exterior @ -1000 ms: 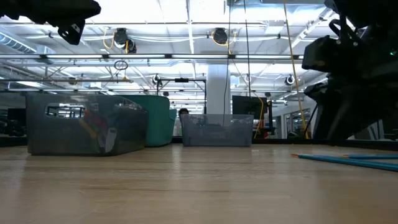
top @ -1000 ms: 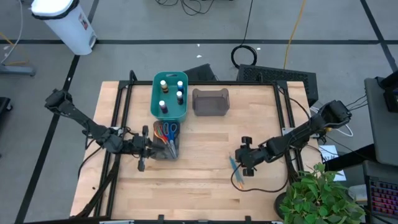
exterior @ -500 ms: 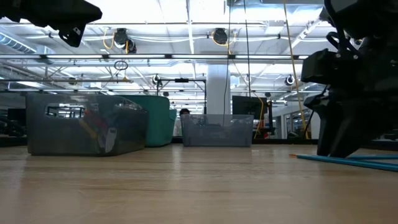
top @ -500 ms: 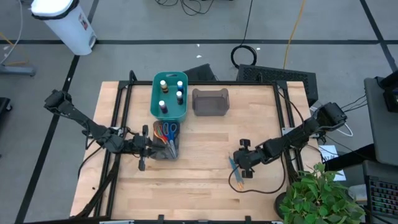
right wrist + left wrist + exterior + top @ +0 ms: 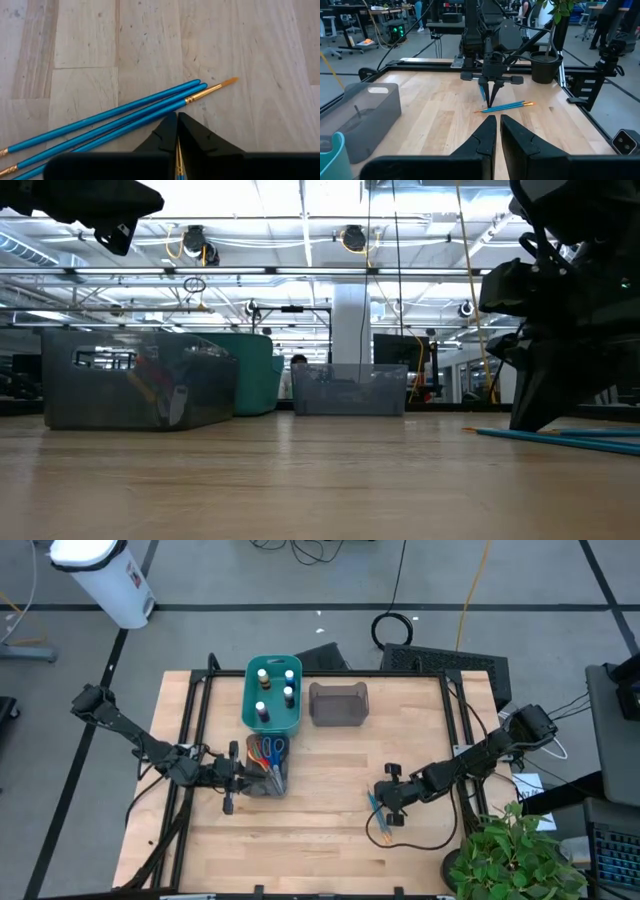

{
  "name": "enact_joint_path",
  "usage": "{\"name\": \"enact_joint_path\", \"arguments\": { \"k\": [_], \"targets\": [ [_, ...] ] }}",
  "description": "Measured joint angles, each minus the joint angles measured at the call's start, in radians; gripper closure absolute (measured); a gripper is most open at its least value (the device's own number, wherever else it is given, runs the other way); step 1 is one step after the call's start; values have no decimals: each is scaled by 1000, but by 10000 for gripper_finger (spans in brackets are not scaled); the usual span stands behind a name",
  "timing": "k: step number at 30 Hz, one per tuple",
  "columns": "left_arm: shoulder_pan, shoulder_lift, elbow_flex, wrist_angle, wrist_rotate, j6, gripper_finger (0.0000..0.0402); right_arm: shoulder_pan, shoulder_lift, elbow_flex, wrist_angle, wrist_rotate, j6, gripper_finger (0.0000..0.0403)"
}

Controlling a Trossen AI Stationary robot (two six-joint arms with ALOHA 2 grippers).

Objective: Pick & Place Paint Supplies
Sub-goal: Put the blue paintbrush into the top black bin

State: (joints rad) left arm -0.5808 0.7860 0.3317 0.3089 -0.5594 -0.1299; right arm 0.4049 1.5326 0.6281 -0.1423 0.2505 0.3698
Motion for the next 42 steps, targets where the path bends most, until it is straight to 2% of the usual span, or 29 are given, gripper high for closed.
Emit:
{"name": "enact_joint_path", "arguments": {
  "k": [8,19,23,28,30,34,42],
  "targets": [
    [0,0,0,1,0,-3,369,0,-48,-6,59,30,-20,402],
    [0,0,0,3,2,-5,369,-1,-222,-5,188,145,-101,403],
    [0,0,0,3,5,-5,369,-27,-264,-5,381,167,-239,403],
    [0,0,0,3,5,-5,369,-152,-268,-3,755,161,-420,403],
    [0,0,0,3,5,-5,369,-233,-268,-2,856,115,-447,403],
    [0,0,0,3,5,-5,369,-417,-267,2,944,-55,-435,403],
    [0,0,0,2,4,-5,369,-712,-219,119,900,-266,-437,403]
  ]
}}
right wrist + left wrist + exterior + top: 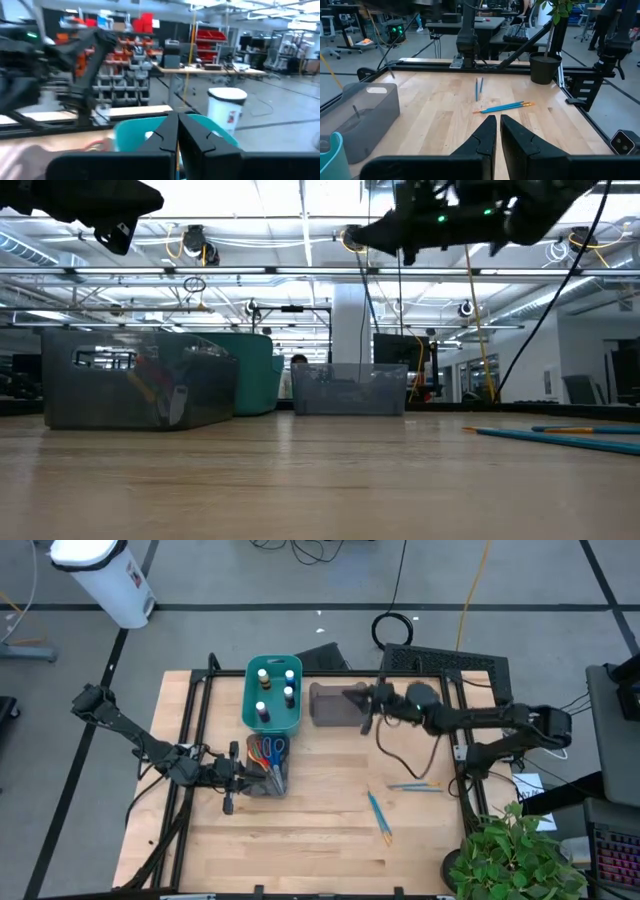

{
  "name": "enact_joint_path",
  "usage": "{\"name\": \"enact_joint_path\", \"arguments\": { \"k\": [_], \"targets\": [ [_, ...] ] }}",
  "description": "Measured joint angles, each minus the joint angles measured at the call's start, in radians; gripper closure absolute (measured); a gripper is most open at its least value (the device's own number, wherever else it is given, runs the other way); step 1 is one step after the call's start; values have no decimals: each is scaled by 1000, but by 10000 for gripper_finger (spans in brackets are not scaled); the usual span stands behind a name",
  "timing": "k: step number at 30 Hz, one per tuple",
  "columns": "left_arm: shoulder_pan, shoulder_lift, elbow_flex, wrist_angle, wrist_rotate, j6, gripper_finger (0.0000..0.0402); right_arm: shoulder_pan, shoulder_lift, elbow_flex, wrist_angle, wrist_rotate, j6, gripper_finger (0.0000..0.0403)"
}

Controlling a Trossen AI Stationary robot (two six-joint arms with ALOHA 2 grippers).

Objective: Pick & Place Paint Supplies
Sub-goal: Put the blue paintbrush into the top black bin

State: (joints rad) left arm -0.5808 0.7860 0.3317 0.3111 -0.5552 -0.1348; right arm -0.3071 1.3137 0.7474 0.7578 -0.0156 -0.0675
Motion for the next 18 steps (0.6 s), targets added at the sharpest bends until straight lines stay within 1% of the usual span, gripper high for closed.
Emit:
{"name": "enact_joint_path", "arguments": {
  "k": [3,5,9,13,18],
  "targets": [
    [0,0,0,-1,0,0,369,-71,65,55,-44,-40,-10,403],
    [0,0,0,0,4,0,369,-109,120,63,-60,-42,-12,403],
    [0,0,0,0,4,0,369,-162,232,65,-37,-42,-7,403],
    [0,0,0,0,4,0,369,-177,301,66,-38,-42,2,403],
    [0,0,0,0,5,0,369,-176,333,67,-48,-41,5,403]
  ]
}}
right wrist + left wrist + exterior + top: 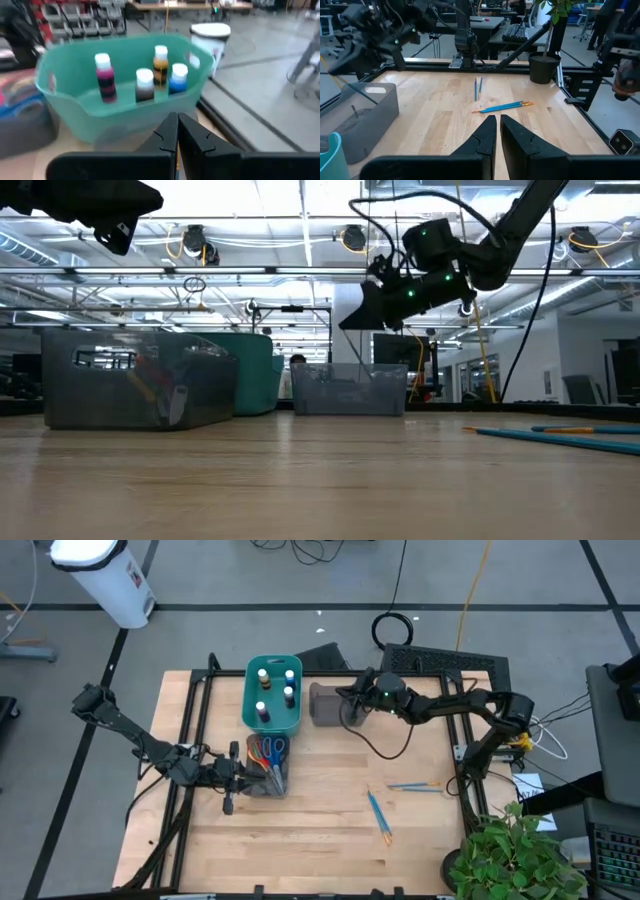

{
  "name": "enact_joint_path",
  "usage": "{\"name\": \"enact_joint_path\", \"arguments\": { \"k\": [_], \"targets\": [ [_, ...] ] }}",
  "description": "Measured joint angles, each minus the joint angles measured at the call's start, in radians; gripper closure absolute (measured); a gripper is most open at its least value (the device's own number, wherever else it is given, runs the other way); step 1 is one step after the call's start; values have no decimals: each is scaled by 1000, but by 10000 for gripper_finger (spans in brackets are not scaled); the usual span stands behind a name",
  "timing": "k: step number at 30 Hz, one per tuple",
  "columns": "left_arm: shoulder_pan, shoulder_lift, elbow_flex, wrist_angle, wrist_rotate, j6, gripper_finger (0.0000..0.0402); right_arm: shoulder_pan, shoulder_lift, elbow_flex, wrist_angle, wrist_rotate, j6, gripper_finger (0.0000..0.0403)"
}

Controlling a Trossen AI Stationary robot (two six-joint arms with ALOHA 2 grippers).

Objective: Pick & Place Paint Supplies
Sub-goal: Put the blue paintbrush into the top black bin

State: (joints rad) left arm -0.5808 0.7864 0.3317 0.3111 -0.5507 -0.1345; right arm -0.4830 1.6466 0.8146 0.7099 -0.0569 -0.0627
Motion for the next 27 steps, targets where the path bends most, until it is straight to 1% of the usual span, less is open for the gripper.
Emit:
{"name": "enact_joint_path", "arguments": {
  "k": [5,9,12,15,18,20,22,24,27],
  "targets": [
    [0,0,0,0,0,0,369,0,2,0,-64,7,5,403],
    [0,0,0,0,0,0,369,0,2,0,-72,6,18,402],
    [0,0,0,0,0,0,369,1,2,0,-72,3,35,388],
    [0,0,0,0,0,0,369,6,-4,0,-72,5,35,350],
    [0,0,0,0,0,0,369,14,-18,0,-71,11,35,298],
    [0,0,0,0,1,0,369,28,-37,0,-78,38,34,262],
    [0,0,0,0,1,0,369,52,-80,0,-103,59,17,229],
    [0,0,0,0,1,0,369,87,-133,0,-146,60,-34,203],
    [0,0,0,0,1,0,369,161,-235,-1,-285,92,-80,180]
  ]
}}
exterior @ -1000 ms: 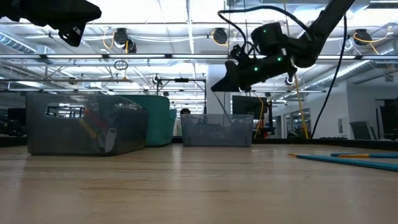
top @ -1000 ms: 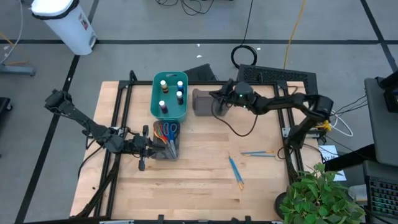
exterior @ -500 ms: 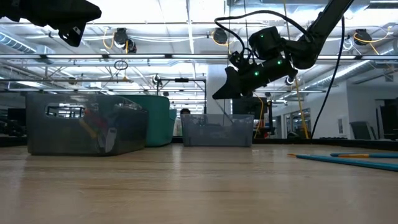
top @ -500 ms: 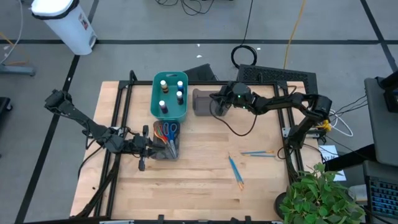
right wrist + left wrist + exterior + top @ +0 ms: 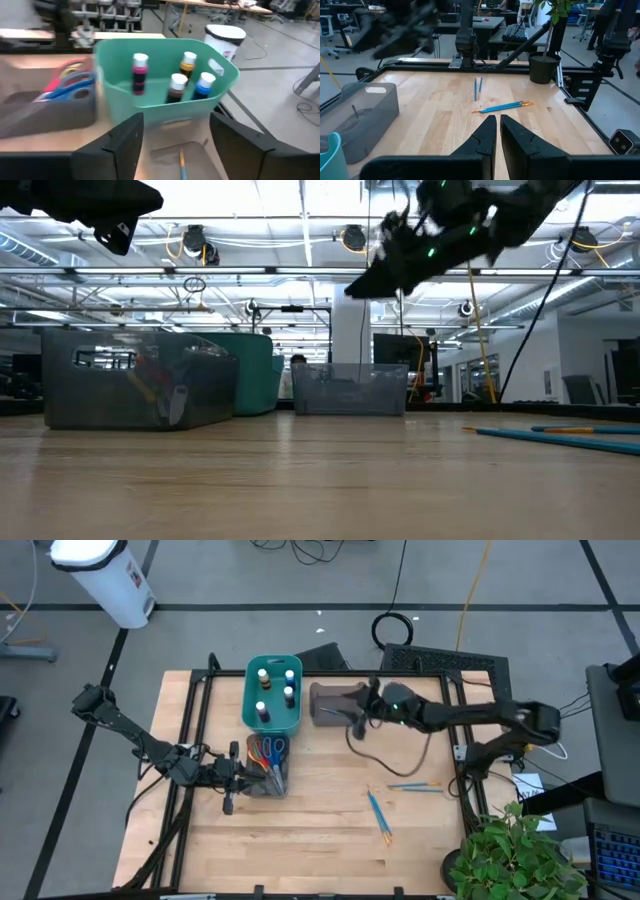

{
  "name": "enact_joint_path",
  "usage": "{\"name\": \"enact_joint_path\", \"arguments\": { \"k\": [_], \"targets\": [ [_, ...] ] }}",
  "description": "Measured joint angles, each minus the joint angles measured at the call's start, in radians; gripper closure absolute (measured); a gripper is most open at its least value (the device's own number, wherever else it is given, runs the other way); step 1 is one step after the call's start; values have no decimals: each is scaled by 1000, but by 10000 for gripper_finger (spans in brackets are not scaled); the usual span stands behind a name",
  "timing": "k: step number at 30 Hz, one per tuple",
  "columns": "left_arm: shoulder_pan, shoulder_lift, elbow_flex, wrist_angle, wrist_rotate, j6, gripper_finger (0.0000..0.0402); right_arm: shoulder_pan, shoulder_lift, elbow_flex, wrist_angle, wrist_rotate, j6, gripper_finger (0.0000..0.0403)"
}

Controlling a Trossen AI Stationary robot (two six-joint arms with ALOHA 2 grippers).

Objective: Pick & Place Paint Supplies
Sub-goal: Put the blue paintbrush into the top black bin

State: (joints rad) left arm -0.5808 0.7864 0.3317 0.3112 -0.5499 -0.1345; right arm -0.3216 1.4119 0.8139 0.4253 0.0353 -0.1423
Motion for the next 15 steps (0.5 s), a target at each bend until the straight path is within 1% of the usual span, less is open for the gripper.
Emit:
{"name": "enact_joint_path", "arguments": {
  "k": [4,7,11,15],
  "targets": [
    [0,0,0,0,0,0,369,128,-144,0,-241,104,-4,170],
    [0,0,0,0,0,0,369,223,-228,0,-438,151,22,173],
    [0,0,0,0,0,0,369,331,-309,0,-658,147,128,184],
    [0,0,0,0,0,0,369,428,-345,0,-893,147,235,195]
  ]
}}
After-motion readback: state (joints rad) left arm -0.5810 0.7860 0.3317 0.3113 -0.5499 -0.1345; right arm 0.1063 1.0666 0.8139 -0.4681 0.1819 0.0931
